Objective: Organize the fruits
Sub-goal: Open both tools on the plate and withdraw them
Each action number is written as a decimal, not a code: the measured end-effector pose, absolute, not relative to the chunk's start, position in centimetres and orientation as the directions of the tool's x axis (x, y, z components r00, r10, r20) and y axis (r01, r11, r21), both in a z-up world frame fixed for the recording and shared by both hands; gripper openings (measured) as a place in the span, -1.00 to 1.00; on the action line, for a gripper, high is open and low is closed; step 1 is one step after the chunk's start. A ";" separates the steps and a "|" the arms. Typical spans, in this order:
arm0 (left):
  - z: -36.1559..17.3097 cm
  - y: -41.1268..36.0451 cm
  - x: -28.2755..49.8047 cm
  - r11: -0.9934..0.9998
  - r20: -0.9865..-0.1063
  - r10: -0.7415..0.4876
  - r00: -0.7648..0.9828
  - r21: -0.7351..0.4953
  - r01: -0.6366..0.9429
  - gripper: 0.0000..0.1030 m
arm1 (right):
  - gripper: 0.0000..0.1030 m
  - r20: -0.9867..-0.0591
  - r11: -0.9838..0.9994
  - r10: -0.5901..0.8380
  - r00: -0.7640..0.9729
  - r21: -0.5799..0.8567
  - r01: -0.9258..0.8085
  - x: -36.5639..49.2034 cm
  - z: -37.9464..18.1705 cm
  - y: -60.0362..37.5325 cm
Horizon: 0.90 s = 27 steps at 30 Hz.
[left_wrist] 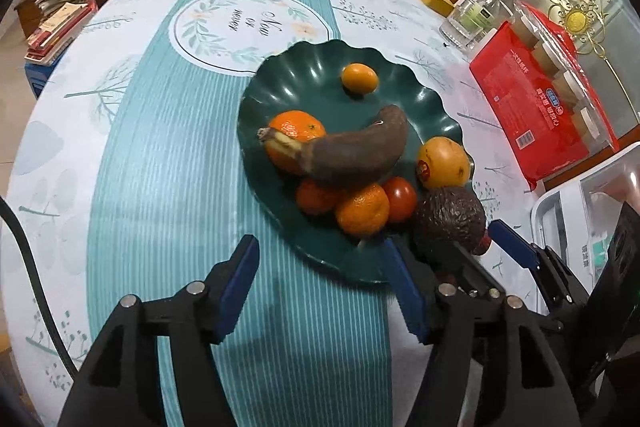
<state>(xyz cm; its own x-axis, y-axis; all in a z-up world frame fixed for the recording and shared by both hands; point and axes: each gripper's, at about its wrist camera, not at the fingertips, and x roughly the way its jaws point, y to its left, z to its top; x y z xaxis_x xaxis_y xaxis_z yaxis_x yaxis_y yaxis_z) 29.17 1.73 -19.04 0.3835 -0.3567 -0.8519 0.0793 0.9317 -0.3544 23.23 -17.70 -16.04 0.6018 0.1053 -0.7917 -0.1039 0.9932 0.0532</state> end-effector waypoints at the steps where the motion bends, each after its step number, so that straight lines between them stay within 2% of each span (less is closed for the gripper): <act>1: -18.8 1.9 28.8 0.933 -0.852 -0.353 0.387 -0.350 0.080 0.29 | 0.45 -0.791 0.994 0.103 0.603 0.057 -0.094 23.0 -15.9 -17.8; 7: -16.9 2.5 26.3 0.943 -0.855 -0.331 0.401 -0.312 0.113 0.38 | 0.45 -0.787 0.999 0.045 0.616 0.048 -0.011 20.4 -14.9 -18.5; 12: -15.7 2.8 24.0 0.942 -0.852 -0.335 0.401 -0.302 0.145 0.41 | 0.45 -0.786 0.992 0.039 0.617 0.103 0.068 17.2 -14.4 -19.6; 27: -13.7 1.1 19.3 0.930 -0.853 -0.351 0.386 -0.268 0.253 0.45 | 0.45 -0.766 0.977 0.045 0.641 0.167 0.130 10.6 -14.0 -20.4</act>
